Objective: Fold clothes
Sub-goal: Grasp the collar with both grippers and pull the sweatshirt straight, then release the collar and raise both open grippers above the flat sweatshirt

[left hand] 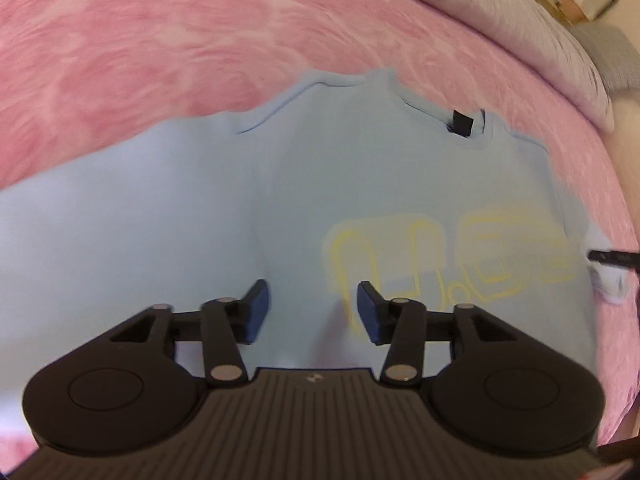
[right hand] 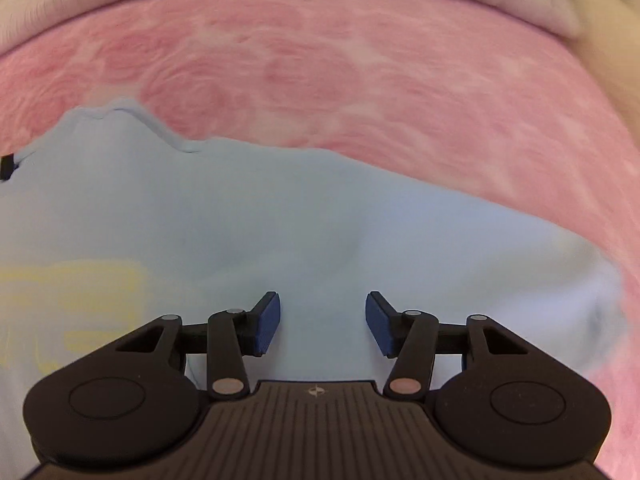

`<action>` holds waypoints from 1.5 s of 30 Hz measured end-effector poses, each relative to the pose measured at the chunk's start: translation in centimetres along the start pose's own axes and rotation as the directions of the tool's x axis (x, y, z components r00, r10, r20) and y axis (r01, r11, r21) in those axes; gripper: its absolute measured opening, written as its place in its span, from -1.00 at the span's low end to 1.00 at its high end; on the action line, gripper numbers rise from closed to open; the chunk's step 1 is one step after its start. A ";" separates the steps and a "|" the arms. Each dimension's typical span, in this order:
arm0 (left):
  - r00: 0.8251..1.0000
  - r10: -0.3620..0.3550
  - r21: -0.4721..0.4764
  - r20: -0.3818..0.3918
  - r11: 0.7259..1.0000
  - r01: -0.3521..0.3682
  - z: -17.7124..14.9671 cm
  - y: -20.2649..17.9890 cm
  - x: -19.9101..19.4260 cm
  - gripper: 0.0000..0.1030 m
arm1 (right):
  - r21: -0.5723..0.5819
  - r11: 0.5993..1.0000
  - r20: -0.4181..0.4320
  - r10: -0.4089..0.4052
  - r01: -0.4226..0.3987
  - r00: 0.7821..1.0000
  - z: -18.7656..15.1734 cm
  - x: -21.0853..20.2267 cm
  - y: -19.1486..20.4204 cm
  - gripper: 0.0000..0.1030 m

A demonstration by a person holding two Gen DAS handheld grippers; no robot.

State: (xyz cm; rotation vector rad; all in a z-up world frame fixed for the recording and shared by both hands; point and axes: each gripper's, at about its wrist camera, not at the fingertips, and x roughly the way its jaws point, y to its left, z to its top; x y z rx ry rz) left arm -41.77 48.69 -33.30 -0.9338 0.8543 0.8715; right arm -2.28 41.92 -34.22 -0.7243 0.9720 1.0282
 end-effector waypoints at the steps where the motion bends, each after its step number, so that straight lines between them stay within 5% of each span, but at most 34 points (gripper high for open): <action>1: 1.000 -0.008 0.003 -0.010 1.000 0.008 -0.8 -0.1 -0.8 -0.12 | 0.017 0.999 0.010 0.043 -0.043 0.999 -0.8 -1.5 -1.4 0.04; 3: 0.996 -0.078 0.019 -0.033 0.997 0.078 -2.9 -0.8 -2.1 -0.12 | 0.022 0.992 0.010 0.128 -0.128 0.992 -3.2 -3.9 -4.8 0.03; 6: 0.977 -0.186 0.042 -0.102 0.981 0.191 -6.7 -2.2 -2.8 -0.13 | -0.002 0.980 -0.046 0.199 -0.200 0.979 -7.4 -5.6 -3.6 0.01; 8: 0.970 -0.192 0.077 -0.149 0.976 0.205 -9.7 -3.3 -3.1 -0.13 | -0.020 0.973 -0.093 0.225 -0.228 0.970 -10.5 -6.4 -2.5 -0.07; 12: 0.976 -0.100 0.142 -0.193 0.982 0.128 -15.9 -4.7 -4.5 -0.15 | -0.109 0.980 -0.224 0.136 -0.164 0.965 -17.3 -6.6 -1.5 -0.11; 17: 0.984 0.011 0.075 -0.176 0.997 0.002 -21.5 -3.8 -8.7 -0.17 | -0.136 0.984 -0.225 0.085 -0.118 0.971 -21.5 -9.2 -3.0 -0.14; 20: 0.979 0.082 0.057 -0.189 0.996 -0.073 -22.0 -4.2 -9.7 -0.30 | -0.152 0.984 -0.178 0.065 -0.093 0.982 -21.2 -10.9 -2.9 -0.13; 25: 0.999 0.017 0.031 0.031 0.999 -0.018 -21.7 -7.4 -11.2 -0.22 | -0.176 0.977 -0.060 0.115 -0.124 0.992 -21.6 -11.8 -2.6 -0.13; 28: 0.999 0.050 0.031 -0.007 0.998 -0.050 -23.6 -9.2 -9.1 -0.20 | -0.198 0.976 -0.062 0.080 -0.091 0.995 -24.5 -11.4 -3.5 -0.13; 30: 0.995 0.078 -0.020 -0.069 0.997 -0.080 -25.4 -9.6 -8.2 -0.20 | -0.207 0.975 -0.055 0.075 -0.085 0.996 -26.2 -12.3 -4.9 0.04; 33: 0.994 0.083 -0.091 -0.070 0.992 -0.089 -27.2 -11.6 -10.3 -0.12 | -0.117 0.988 -0.145 0.082 -0.099 0.986 -28.0 -13.8 -8.1 0.02; 36: 0.997 0.080 -0.117 -0.021 0.990 -0.082 -28.1 -14.8 -14.0 0.01 | -0.045 0.990 -0.103 0.125 -0.130 0.987 -28.9 -17.6 -10.7 0.10; 41: 0.993 0.099 -0.090 0.071 0.992 -0.093 -27.2 -20.3 -20.2 0.21 | 0.013 0.982 -0.024 0.187 -0.187 0.982 -29.1 -25.2 -13.5 0.63; 45: 0.986 0.118 -0.085 0.121 0.990 -0.109 -28.9 -24.6 -25.2 0.33 | 0.032 0.977 0.020 0.212 -0.213 0.977 -29.3 -31.1 -15.0 0.72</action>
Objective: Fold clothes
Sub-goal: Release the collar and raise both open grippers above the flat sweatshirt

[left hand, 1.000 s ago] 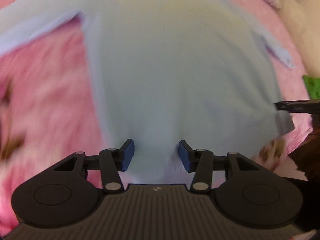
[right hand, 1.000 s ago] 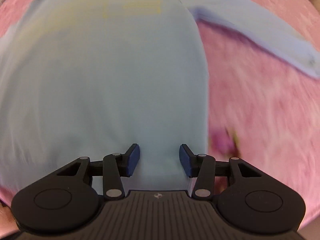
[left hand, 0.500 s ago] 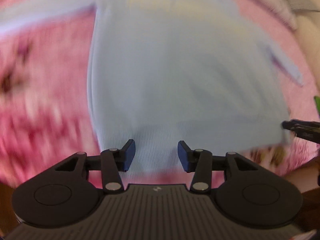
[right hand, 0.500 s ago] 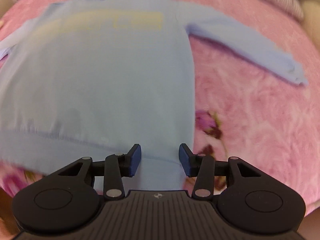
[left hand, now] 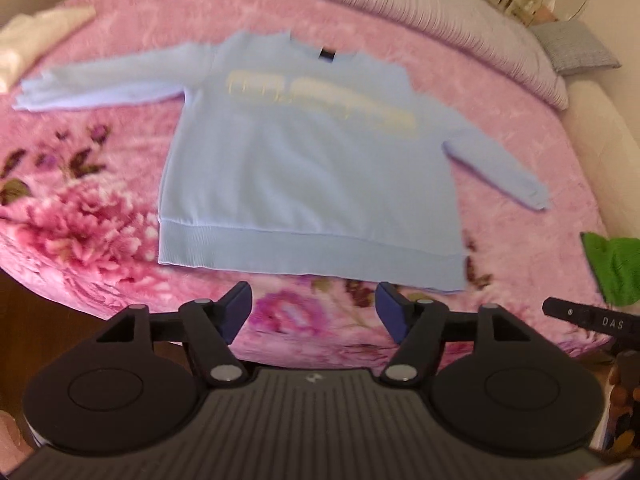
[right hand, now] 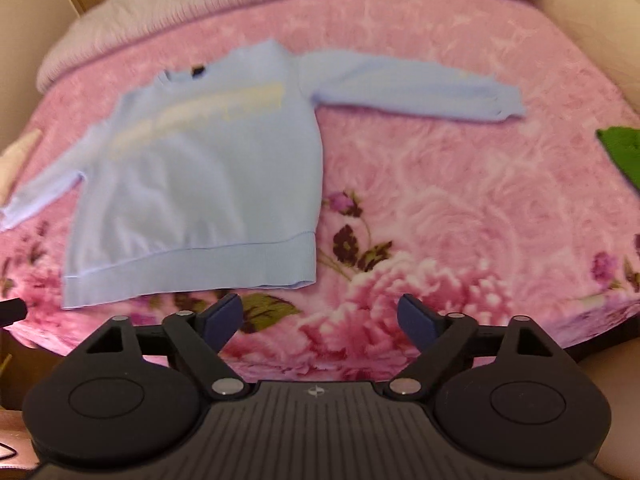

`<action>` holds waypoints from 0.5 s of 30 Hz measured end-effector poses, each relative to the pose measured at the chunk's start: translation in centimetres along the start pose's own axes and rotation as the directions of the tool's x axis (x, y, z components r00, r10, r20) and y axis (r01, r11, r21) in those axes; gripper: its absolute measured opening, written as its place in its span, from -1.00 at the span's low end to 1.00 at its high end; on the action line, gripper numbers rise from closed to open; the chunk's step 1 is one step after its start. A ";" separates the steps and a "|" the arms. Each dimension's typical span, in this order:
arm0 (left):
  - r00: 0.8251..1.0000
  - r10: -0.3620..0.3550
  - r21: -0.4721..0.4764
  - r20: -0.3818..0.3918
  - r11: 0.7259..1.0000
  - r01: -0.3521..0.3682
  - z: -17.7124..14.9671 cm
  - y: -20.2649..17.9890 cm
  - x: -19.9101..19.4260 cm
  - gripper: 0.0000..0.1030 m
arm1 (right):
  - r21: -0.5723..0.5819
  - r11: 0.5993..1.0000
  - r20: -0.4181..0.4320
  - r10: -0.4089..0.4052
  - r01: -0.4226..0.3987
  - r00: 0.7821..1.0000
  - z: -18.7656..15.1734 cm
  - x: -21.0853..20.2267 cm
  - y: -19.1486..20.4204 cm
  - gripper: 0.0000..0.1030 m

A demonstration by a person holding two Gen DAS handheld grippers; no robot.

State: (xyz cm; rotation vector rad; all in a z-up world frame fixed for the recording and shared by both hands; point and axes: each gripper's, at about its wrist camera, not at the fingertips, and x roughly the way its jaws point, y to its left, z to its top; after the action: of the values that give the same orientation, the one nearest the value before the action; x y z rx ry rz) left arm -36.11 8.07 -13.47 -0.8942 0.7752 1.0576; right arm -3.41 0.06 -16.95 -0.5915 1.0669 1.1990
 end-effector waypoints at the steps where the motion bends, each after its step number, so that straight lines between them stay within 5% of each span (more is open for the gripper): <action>1: 1.000 0.004 0.002 0.013 1.000 -0.004 -0.3 -0.9 -1.4 0.36 | 0.004 1.000 0.008 0.003 -0.004 1.000 -0.1 -1.1 0.0 0.72; 5: 0.998 0.034 0.027 0.050 0.999 -0.036 -1.4 -3.6 -5.7 0.50 | -0.001 1.000 0.020 0.005 -0.005 1.000 -0.5 -4.6 0.2 0.72; 15: 0.991 0.113 0.078 0.074 0.990 -0.119 -2.5 -5.6 -9.3 0.70 | -0.016 0.999 0.040 -0.031 0.032 0.999 -0.8 -8.9 1.7 0.72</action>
State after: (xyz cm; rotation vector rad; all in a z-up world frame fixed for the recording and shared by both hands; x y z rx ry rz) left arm -33.89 0.98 -5.13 -0.7457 0.8141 1.1452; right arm -5.26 -4.03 -9.08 -0.5931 1.0109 1.1890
